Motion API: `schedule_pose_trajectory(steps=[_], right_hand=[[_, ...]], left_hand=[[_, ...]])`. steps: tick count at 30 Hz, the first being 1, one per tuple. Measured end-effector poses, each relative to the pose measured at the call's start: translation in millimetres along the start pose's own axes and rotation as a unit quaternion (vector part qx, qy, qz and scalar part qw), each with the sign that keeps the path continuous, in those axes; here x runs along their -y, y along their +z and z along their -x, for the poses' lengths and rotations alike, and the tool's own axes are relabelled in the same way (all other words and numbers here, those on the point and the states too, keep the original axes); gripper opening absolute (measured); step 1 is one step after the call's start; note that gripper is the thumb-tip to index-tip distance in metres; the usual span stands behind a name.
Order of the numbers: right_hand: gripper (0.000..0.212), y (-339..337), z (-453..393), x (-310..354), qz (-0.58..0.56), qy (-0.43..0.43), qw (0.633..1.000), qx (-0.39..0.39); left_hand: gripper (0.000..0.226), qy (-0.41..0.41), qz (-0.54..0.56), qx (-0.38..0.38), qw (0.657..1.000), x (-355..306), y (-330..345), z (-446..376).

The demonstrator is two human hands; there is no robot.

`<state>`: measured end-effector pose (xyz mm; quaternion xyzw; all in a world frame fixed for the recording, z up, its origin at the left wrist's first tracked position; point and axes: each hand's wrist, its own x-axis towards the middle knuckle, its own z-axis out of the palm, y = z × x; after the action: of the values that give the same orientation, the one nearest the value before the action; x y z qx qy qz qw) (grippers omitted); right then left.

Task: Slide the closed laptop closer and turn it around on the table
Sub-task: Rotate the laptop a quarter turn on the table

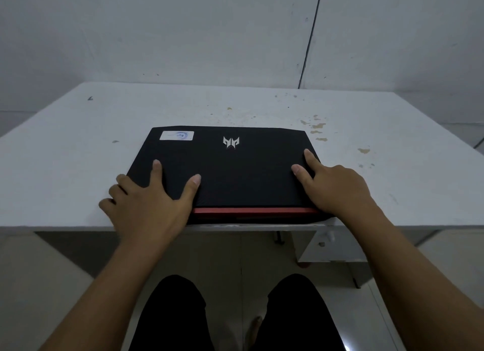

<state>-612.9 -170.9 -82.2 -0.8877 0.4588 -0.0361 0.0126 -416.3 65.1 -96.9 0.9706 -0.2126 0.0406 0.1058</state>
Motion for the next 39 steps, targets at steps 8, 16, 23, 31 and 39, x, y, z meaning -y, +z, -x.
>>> schedule_pose_trajectory(steps=[8, 16, 23, 31, 39], right_hand=[[0.071, 6, 6, 5, 0.041, 0.008, 0.999, 0.01], [0.076, 4, 46, 42, -0.052, 0.092, 0.994, -0.003], [0.082, -2, 34, 27, -0.088, 0.075, 0.993, -0.022], [0.083, 0, -59, 4, -0.2, 0.021, 0.979, 0.013], [0.08, 9, -62, 8, -0.263, 0.044, 0.964, 0.008]], left_hand=[[0.096, 0.016, 0.039, -0.045, 0.998, 1, 5, -24], [0.09, 0.108, 0.068, -0.023, 0.992, 15, 7, -85], [0.084, 0.046, 0.16, -0.011, 0.986, 10, 6, -63], [0.066, 0.03, 0.24, 0.004, 0.97, -27, 17, -27], [0.041, 0.03, 0.239, -0.02, 0.97, -34, 26, -53]])
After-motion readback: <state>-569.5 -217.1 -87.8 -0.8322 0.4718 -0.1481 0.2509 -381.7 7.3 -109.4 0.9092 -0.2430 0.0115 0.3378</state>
